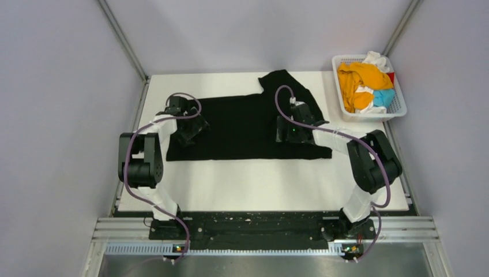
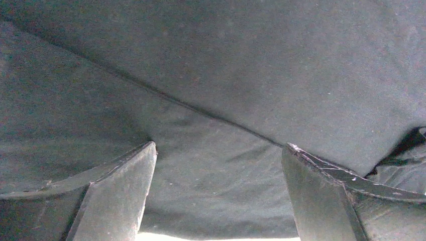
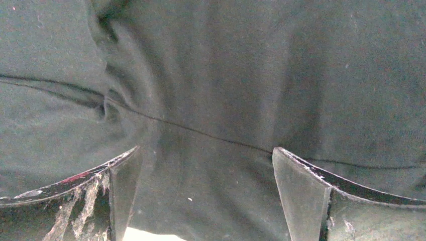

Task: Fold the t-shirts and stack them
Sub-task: Move the tshirt to the center of the board

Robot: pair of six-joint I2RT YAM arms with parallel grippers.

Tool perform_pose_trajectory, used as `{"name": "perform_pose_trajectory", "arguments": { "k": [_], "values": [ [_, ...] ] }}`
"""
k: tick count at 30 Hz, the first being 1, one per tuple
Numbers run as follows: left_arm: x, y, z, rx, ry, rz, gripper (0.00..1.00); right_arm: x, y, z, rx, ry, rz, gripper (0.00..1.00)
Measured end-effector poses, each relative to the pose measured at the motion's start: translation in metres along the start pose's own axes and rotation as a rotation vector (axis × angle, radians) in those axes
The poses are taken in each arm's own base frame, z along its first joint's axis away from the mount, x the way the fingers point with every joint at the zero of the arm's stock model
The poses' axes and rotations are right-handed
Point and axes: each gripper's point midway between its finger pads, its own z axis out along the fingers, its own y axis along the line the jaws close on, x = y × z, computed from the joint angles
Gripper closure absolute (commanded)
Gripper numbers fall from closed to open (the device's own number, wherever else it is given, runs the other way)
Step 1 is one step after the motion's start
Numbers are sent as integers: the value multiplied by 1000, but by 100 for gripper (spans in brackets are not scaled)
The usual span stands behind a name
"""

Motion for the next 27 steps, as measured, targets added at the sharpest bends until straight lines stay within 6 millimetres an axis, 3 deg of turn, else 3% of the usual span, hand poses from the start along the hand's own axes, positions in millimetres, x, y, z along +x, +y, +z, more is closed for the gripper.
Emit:
{"name": "perform_pose_trajectory", "arguments": {
  "k": [7, 18, 27],
  "values": [
    [18, 4, -7, 60, -40, 14, 1, 26, -12, -22, 4, -4, 14, 1],
    [95, 58, -51, 32, -15, -83, 1, 113, -22, -83, 16, 161, 58, 1],
    [120, 80, -69, -14, 9, -136, 1, 154, -15, -113, 21, 259, 97, 1]
  ]
}}
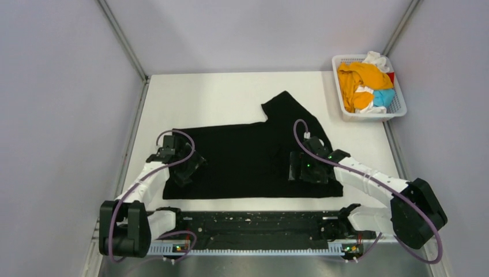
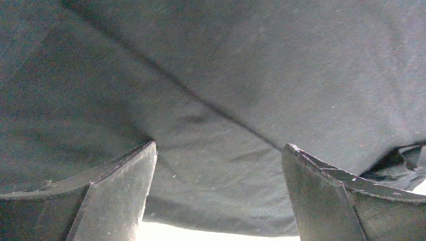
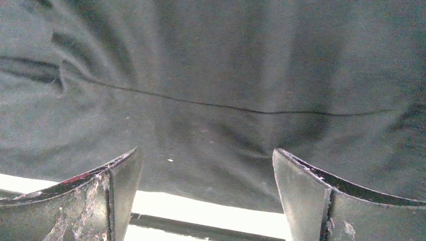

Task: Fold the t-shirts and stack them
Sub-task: Move the tshirt to the center of the board, then grab the side of the flattened tshirt furthest away from the robot with both arms

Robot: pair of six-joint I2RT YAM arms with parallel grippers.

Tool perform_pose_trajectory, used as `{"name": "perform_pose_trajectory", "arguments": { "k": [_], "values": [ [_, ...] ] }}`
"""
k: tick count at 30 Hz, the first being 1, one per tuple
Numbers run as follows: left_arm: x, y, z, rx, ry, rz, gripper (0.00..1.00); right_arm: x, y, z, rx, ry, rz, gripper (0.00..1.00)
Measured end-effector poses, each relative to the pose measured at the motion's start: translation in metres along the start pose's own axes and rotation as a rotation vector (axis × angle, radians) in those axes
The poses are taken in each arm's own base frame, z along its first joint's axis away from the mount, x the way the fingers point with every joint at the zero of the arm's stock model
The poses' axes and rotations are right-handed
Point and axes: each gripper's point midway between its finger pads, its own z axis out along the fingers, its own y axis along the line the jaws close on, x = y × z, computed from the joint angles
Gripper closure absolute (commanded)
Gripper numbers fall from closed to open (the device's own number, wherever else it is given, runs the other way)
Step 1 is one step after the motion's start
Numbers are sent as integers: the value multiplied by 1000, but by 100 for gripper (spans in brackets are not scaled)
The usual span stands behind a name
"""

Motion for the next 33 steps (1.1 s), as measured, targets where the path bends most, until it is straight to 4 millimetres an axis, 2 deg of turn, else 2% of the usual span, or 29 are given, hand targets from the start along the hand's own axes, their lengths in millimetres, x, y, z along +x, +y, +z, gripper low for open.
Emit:
{"name": "perform_pose_trajectory", "arguments": {
  "k": [3, 5, 6, 7, 11, 13, 15, 17, 21, 23, 25, 29, 33],
  "values": [
    [3, 10, -9, -51, 2, -2, 1, -14, -7, -9, 63, -50, 3, 1],
    [-5, 8, -16, -74, -21, 2, 1, -37, -1, -19, 76, -120, -5, 1],
    [-13, 3, -22, -79, -47, 5, 1, -56, 4, -27, 81, -178, -14, 1],
    [-26, -5, -29, -82, -84, 6, 1, -85, 13, -38, 85, -271, -22, 1],
    [-87, -52, -59, -45, -276, 1, 2, -176, 31, -76, 127, -591, 0, 1],
    [-113, -64, -66, -44, -358, -10, 2, -207, 30, -85, 163, -700, 34, 1],
    [-131, -67, -65, -66, -402, -24, 2, -227, 27, -82, 180, -746, 54, 1],
    [-146, -63, -57, -103, -410, -44, 3, -241, 20, -73, 192, -747, 68, 1],
    [-181, -45, -28, -209, -386, -98, 8, -258, 8, -48, 214, -703, 83, 1],
    [-199, -41, -12, -248, -368, -115, 12, -256, 5, -37, 223, -676, 78, 1],
    [-215, -42, 3, -269, -352, -116, 22, -251, 4, -26, 229, -644, 61, 2],
    [-238, -47, 33, -289, -304, -94, 35, -247, 1, -16, 243, -612, 38, 1],
    [-247, -53, 61, -265, -229, -77, 37, -243, -4, -10, 263, -584, 19, 1]
  ]
}}
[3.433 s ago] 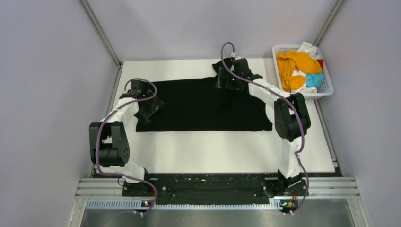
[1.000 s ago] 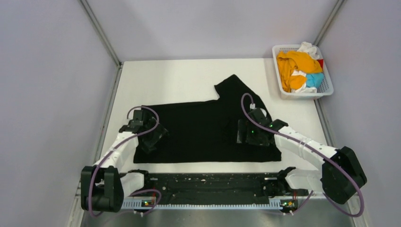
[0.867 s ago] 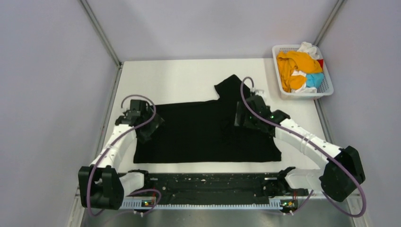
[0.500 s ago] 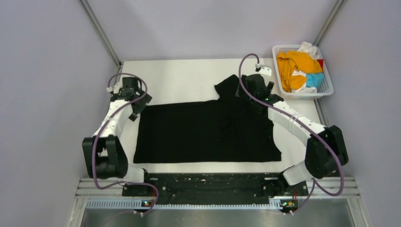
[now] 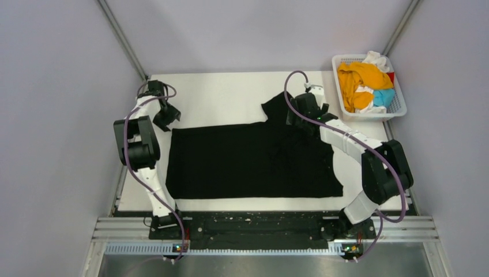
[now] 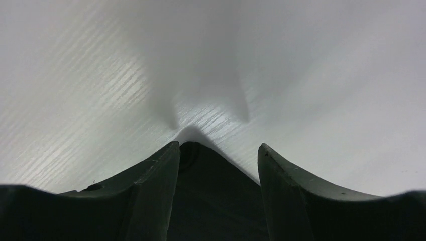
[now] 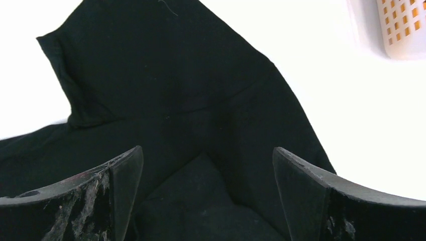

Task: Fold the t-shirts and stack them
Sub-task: Grab the side of the flattened tshirt furthest away from the robot with both arms

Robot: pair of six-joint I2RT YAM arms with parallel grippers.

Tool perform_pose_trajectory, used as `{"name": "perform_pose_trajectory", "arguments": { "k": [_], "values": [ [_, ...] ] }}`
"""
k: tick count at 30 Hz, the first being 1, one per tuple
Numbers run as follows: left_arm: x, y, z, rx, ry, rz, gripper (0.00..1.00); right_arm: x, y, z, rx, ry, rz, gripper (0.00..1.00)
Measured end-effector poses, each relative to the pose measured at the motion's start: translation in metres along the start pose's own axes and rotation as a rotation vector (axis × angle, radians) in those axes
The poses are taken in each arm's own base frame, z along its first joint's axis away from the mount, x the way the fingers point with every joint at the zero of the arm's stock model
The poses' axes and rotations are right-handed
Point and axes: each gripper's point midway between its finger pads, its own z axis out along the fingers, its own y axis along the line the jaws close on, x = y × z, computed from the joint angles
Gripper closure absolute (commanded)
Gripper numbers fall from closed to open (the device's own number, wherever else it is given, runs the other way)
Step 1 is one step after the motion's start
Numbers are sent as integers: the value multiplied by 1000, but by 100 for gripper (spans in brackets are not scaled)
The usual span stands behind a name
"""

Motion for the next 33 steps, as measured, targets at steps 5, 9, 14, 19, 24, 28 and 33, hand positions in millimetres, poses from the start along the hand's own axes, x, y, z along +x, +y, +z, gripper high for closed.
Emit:
{"name": "perform_pose_trajectory", "arguments": {
  "k": [5, 9, 14, 19, 24, 28, 33],
  "values": [
    [18, 8, 12, -13, 89, 21, 38, 3, -4, 5, 15, 15, -14, 2],
    [25, 15, 14, -28, 109, 47, 44, 1, -4, 5, 17, 17, -22, 2],
    [29, 19, 14, -30, 120, 90, 64, 3, -6, 7, 26, 24, -40, 2],
    [33, 19, 14, -10, 143, 122, 90, -2, -2, 17, 35, 28, -61, 2],
    [35, 19, 13, 10, 144, 155, 100, -22, 14, 36, 29, 9, -77, 2],
    [35, 19, 12, 19, 139, 177, 100, -51, 36, 59, 15, -30, -85, 3],
    [36, 21, 11, 20, 140, 191, 100, -80, 69, 101, -3, -76, -81, 8]
  ]
}}
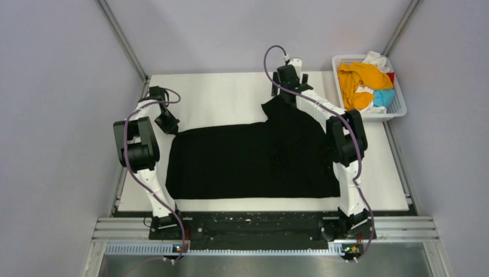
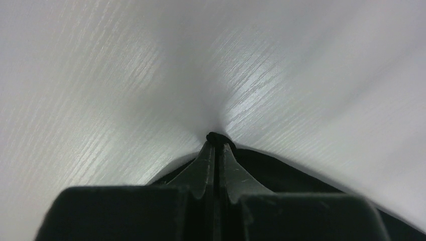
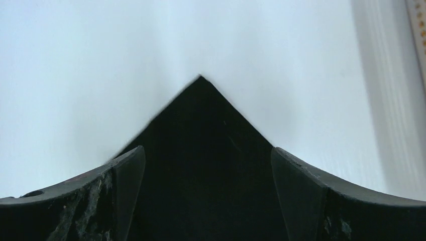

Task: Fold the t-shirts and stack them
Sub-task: Grab the side of the flattened tshirt furthest away from the robot with both arms

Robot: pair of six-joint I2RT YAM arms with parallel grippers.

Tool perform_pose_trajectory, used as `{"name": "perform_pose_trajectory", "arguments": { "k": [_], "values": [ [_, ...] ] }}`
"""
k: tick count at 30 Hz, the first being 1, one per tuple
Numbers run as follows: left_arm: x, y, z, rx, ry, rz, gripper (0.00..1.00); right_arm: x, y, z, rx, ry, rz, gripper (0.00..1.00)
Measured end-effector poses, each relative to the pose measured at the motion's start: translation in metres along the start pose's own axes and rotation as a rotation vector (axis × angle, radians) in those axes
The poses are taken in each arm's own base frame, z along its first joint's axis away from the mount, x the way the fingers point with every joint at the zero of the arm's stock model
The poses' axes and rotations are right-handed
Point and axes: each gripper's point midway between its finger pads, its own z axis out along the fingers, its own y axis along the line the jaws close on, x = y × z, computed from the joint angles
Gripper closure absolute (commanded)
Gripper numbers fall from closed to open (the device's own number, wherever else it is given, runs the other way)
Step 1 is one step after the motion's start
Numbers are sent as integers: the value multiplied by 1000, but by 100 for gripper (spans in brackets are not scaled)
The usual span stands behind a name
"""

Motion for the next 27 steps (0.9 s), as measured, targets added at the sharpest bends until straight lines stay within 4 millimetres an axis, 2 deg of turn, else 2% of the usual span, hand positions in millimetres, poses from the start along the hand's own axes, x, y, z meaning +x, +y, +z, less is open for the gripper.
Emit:
{"name": "perform_pose_trajectory", "arguments": {
  "k": [3, 6, 8, 11, 14, 21, 27],
  "values": [
    [4, 2, -3, -1, 7, 0, 100, -5, 15, 29, -3, -12, -3, 12],
    [8, 5, -7, -10, 16, 1, 100, 0, 26, 56, -3, -6, -12, 18],
    [9, 6, -10, -13, 14, 1, 100, 8, 30, 71, -1, 9, -22, 24],
    [9, 8, -14, -17, 9, 1, 100, 26, 30, 85, 5, 52, -40, 27],
    [8, 8, -16, -16, 4, 1, 100, 41, 27, 91, 9, 89, -52, 29],
    [8, 8, -16, -17, 4, 1, 100, 44, 27, 93, 3, 90, -43, 43],
    [8, 8, -16, -17, 3, 1, 100, 47, 30, 92, -19, 79, -10, 68]
  ]
}}
